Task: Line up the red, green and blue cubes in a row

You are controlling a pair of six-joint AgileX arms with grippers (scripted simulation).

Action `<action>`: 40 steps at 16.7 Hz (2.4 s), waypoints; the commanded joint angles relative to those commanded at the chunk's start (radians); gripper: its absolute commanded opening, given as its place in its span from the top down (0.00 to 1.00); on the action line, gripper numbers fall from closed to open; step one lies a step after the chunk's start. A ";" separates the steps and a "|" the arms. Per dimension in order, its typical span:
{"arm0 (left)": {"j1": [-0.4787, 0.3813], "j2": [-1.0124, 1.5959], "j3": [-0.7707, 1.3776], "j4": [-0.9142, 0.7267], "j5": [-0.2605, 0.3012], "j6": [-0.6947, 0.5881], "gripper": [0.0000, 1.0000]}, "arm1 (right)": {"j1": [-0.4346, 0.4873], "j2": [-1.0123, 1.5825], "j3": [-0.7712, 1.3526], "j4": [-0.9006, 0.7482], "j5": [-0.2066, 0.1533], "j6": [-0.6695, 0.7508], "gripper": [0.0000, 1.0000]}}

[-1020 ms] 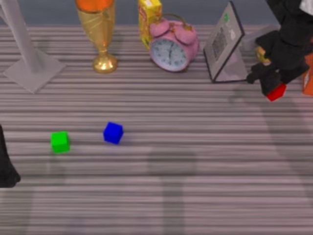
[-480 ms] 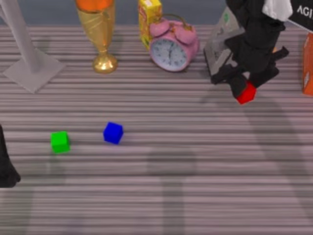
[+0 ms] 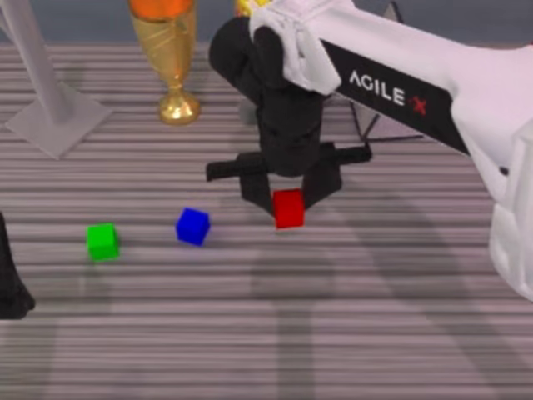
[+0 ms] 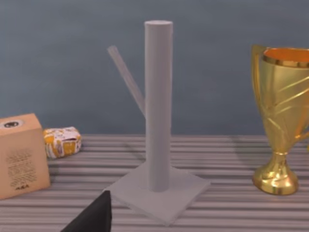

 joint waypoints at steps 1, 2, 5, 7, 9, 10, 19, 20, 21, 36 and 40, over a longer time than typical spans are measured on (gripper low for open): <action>0.000 0.000 0.000 0.000 0.000 0.000 0.00 | 0.044 0.005 0.015 -0.010 0.002 0.079 1.00; 0.000 0.000 0.000 0.000 0.000 0.000 0.00 | 0.085 0.008 0.030 -0.019 0.004 0.149 1.00; 0.000 0.000 0.000 0.000 0.000 0.000 0.00 | 0.184 0.011 0.063 -0.035 0.012 0.302 1.00; 0.000 0.000 0.000 0.000 0.000 0.000 0.00 | 0.219 0.008 0.074 -0.039 0.015 0.351 1.00; 0.000 0.000 0.000 0.000 0.000 0.000 0.00 | 0.225 0.008 0.076 -0.040 0.016 0.360 1.00; 0.000 0.000 0.000 0.000 0.000 0.000 0.00 | 0.225 0.008 0.076 -0.040 0.016 0.360 1.00; 0.000 0.000 0.000 0.000 0.000 0.000 0.00 | 0.225 0.024 -0.106 0.167 0.015 0.362 1.00; 0.000 0.000 0.000 0.000 0.000 0.000 0.00 | 0.227 0.028 -0.132 0.194 0.016 0.363 1.00; 0.000 0.000 0.000 0.000 0.000 0.000 0.00 | 0.228 0.032 -0.147 0.210 0.016 0.363 1.00; 0.000 0.000 0.000 0.000 0.000 0.000 0.00 | 0.229 0.035 -0.152 0.215 0.016 0.364 0.17; 0.000 0.000 0.000 0.000 0.000 0.000 0.00 | 0.229 0.035 -0.152 0.215 0.016 0.364 0.00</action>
